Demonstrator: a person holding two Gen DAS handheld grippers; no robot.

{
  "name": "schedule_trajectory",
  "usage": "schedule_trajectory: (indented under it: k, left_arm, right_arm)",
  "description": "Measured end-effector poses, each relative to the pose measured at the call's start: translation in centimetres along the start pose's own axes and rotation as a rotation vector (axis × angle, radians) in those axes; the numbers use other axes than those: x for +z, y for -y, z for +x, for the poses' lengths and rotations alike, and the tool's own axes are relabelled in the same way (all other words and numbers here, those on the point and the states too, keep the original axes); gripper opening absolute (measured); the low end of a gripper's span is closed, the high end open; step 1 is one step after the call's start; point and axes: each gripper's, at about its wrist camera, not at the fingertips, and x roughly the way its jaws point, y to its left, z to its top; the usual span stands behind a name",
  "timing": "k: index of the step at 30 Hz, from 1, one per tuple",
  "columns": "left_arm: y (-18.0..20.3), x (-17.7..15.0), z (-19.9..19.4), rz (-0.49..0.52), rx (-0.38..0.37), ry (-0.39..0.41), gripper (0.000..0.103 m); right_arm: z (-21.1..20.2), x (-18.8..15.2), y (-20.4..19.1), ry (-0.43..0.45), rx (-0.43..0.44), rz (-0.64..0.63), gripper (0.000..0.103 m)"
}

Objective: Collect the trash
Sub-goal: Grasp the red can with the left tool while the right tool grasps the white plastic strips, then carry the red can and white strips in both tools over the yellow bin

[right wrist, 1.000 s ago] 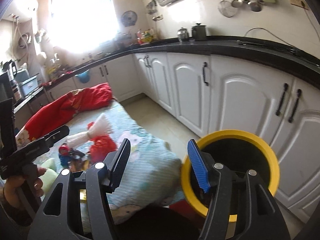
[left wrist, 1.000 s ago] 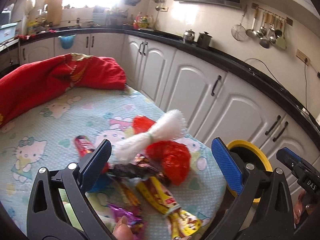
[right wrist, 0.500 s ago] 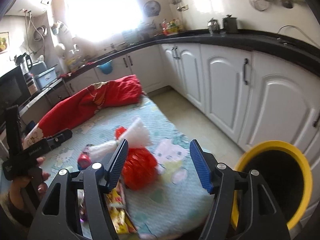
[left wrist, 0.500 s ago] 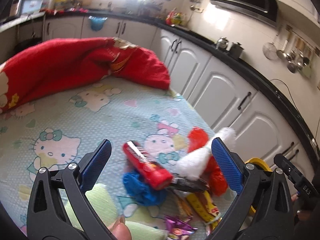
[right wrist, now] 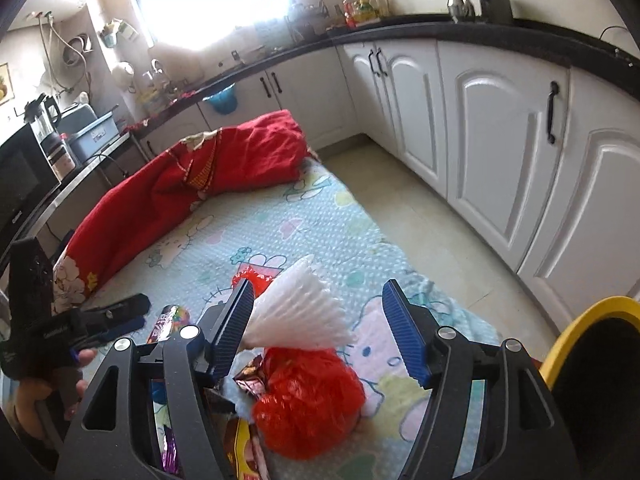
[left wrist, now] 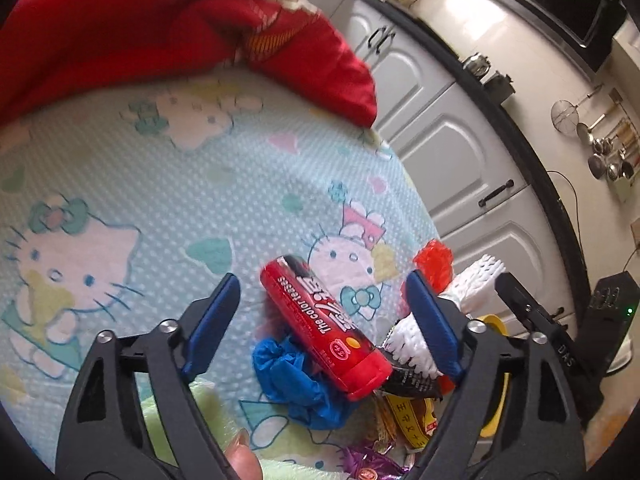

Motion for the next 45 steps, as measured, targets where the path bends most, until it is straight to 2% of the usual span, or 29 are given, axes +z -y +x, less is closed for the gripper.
schedule_trajectory:
  k: [3, 8, 9, 14, 23, 32, 45]
  left_arm:
    - [-0.4, 0.0, 1.1, -0.023, -0.002, -0.037, 0.069]
    - [-1.0, 0.0, 2.6, -0.05, 0.02, -0.08, 0.062]
    - [-1.1, 0.0, 2.7, -0.049, 0.026, -0.08, 0.06]
    - [-1.2, -0.1, 2.7, -0.042, 0.046, -0.078, 0.04]
    - [-0.7, -0.1, 2.1, -0.021, 0.021, -0.047, 0.03]
    - [0.6, 0.0, -0.4, 0.008, -0.002, 0.028, 0.027]
    - [4.7, -0.6, -3.8, 0.092, -0.049, 0.107, 0.026]
  right_arm:
    - [1.3, -0.1, -0.5, -0.028, 0.012, -0.01, 0.062]
    - [1.9, -0.4, -0.8, -0.041, 0.024, -0.011, 0.038]
    - [1.8, -0.5, -0.7, -0.038, 0.026, -0.013, 0.03]
    - [1.0, -0.8, -0.8, -0.013, 0.025, -0.023, 0.016]
    - [-1.1, -1.4, -0.8, 0.036, 0.031, -0.023, 0.009]
    - [-4.0, -1.6, -0.9, 0.092, 0.049, -0.01, 0.009]
    - [-9.0, -2.4, -0.1, 0.18, 0.015, -0.031, 0.008]
